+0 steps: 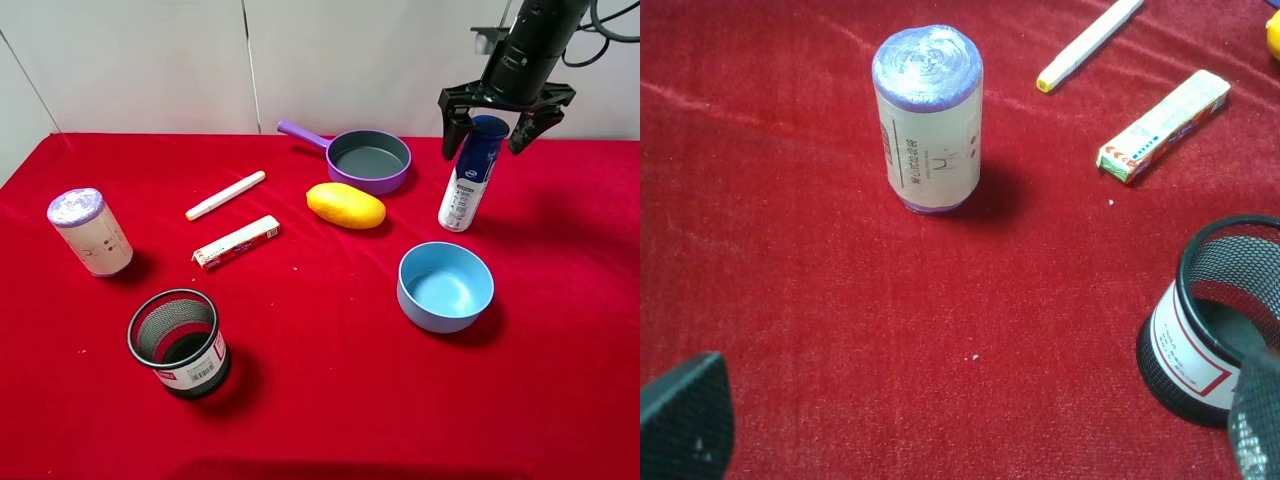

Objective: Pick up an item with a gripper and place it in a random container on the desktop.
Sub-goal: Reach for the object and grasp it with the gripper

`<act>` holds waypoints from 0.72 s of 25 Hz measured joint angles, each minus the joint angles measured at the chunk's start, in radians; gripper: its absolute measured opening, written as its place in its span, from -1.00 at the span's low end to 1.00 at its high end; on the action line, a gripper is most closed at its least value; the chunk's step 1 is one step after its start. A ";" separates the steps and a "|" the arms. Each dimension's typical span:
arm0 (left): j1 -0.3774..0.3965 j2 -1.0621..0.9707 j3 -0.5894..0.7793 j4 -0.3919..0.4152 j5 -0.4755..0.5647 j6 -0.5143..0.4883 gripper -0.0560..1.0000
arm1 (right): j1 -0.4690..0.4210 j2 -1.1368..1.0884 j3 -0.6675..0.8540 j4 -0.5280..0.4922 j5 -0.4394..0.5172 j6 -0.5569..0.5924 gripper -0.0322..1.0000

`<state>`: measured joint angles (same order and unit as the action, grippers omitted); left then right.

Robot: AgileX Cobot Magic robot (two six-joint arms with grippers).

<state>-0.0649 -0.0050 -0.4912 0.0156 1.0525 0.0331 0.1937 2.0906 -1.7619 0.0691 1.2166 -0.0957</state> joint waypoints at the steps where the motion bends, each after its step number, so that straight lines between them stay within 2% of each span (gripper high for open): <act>1: 0.000 0.000 0.000 0.000 0.000 0.000 0.98 | 0.000 0.006 0.000 0.000 0.000 0.000 0.40; 18: 0.000 0.000 0.000 0.000 0.000 0.000 0.98 | 0.009 0.036 0.000 -0.021 0.000 0.000 0.40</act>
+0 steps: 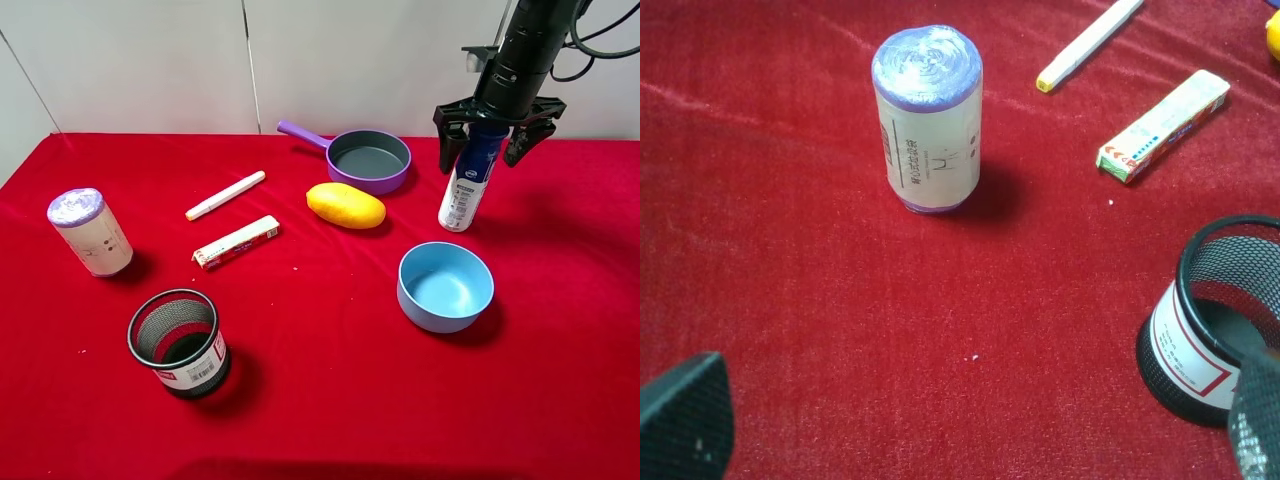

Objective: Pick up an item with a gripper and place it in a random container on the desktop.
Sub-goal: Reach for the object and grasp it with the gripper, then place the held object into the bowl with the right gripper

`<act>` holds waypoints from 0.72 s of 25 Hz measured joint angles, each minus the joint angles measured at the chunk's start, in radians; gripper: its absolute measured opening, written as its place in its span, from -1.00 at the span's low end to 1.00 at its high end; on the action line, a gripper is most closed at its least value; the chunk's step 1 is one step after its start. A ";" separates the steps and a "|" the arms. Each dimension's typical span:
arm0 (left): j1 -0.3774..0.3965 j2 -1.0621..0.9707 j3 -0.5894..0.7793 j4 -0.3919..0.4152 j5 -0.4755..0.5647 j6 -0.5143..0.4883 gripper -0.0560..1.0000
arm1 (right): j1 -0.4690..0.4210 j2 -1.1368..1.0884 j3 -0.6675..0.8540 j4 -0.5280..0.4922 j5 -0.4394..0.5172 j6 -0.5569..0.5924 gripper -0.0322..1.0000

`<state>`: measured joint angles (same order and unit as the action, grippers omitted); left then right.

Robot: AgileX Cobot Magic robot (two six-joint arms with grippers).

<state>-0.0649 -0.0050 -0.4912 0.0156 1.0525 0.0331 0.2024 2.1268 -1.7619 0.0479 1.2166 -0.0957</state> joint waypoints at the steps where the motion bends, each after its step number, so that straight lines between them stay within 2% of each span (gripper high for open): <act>1: 0.000 0.000 0.000 0.000 0.000 0.000 0.98 | 0.000 0.000 0.000 0.000 0.000 0.000 0.40; 4: 0.000 0.000 0.000 0.000 0.000 0.000 0.98 | 0.000 0.000 0.000 0.003 0.000 0.000 0.28; 8: 0.000 0.000 0.000 0.000 0.000 0.000 0.98 | 0.000 0.000 0.000 0.006 0.000 0.000 -0.21; 18: 0.000 0.000 0.000 0.000 0.000 0.000 0.98 | 0.000 0.000 0.000 0.004 0.000 -0.001 -0.21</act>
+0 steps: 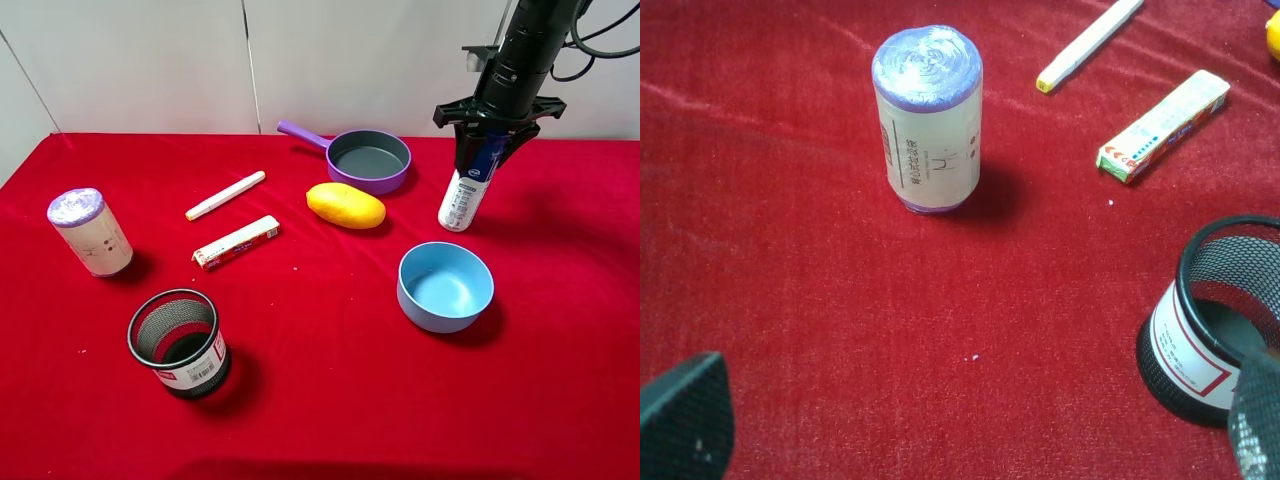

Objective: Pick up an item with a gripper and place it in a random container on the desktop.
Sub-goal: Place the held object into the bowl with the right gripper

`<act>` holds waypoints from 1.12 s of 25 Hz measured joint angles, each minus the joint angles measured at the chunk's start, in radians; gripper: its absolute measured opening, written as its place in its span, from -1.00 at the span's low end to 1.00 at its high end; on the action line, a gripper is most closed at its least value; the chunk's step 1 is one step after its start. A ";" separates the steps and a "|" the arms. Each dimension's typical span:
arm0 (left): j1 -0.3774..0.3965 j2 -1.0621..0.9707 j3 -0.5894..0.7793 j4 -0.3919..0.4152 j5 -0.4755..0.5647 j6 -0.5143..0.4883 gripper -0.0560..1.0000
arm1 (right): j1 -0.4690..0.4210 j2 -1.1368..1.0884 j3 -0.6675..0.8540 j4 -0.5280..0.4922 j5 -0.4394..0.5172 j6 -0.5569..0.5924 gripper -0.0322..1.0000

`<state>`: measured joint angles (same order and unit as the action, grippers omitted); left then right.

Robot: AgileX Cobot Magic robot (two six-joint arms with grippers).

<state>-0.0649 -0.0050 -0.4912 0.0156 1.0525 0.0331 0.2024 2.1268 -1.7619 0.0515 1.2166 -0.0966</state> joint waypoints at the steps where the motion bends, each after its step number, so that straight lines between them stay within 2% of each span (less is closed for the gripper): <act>1: 0.000 0.000 0.000 0.000 0.000 0.000 0.98 | 0.000 0.000 0.000 0.000 0.000 0.000 -0.21; 13: 0.000 0.000 0.000 0.000 0.000 0.000 0.98 | 0.000 -0.007 0.000 0.002 0.000 0.000 -0.21; 28: 0.000 0.000 0.000 0.000 0.000 0.000 0.98 | 0.000 -0.160 0.002 0.013 0.002 0.029 -0.21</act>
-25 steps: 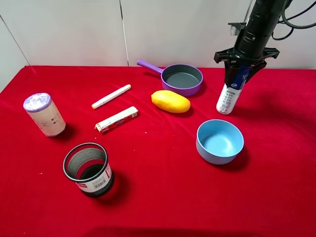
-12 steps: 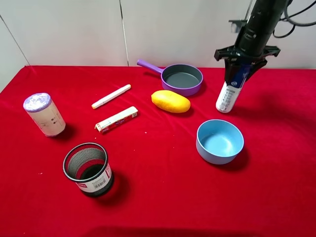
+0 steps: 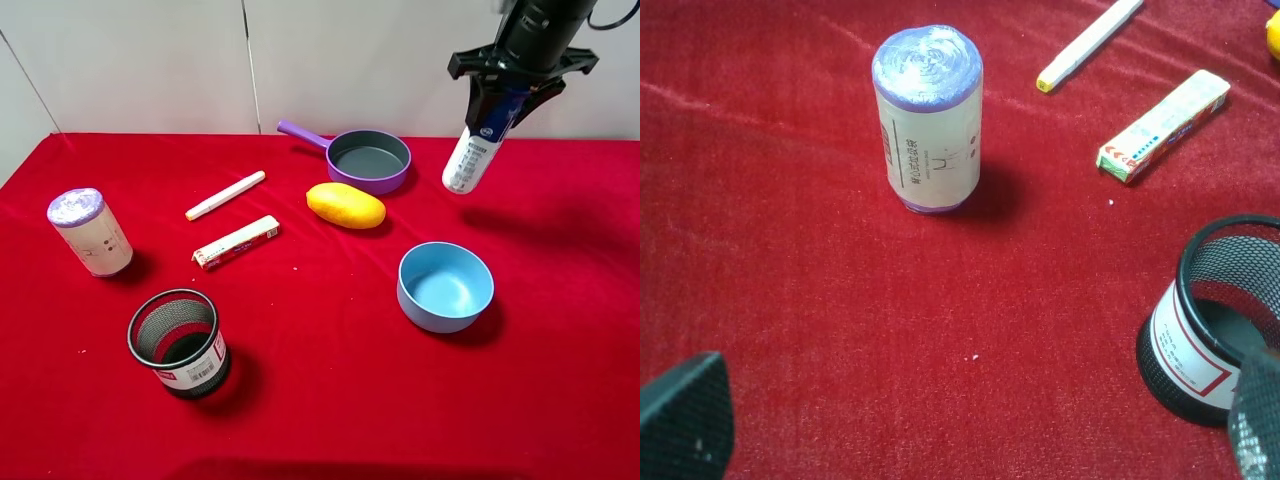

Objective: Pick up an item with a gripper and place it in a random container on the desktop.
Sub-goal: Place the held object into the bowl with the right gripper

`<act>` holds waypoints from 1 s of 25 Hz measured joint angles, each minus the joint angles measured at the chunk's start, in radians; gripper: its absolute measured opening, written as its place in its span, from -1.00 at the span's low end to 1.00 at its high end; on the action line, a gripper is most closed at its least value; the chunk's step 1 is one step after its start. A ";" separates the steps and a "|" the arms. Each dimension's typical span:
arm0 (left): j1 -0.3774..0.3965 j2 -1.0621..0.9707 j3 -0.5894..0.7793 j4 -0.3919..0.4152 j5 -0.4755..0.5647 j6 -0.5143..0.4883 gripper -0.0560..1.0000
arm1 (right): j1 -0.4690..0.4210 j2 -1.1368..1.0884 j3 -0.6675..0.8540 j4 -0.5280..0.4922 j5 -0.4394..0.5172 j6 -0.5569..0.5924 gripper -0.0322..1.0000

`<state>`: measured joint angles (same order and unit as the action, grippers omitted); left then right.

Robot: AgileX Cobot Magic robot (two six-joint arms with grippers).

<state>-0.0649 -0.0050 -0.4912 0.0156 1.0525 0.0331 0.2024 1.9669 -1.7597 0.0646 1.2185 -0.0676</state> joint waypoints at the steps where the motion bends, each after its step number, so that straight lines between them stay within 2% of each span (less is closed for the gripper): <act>1: 0.000 0.000 0.000 0.000 0.000 0.000 0.98 | 0.000 -0.009 0.001 0.003 0.001 0.006 -0.21; 6: 0.000 0.000 0.000 0.000 0.000 0.000 0.98 | 0.015 -0.053 0.014 0.010 0.001 0.023 -0.21; 14: 0.000 0.000 0.000 0.000 0.000 0.000 0.98 | 0.108 -0.127 0.042 -0.045 0.005 0.075 -0.21; 25: 0.000 0.000 0.000 0.000 0.000 0.000 0.98 | 0.139 -0.248 0.215 -0.038 0.005 0.113 -0.21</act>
<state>-0.0649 -0.0050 -0.4912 0.0156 1.0525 0.0331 0.3418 1.7189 -1.5443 0.0266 1.2236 0.0450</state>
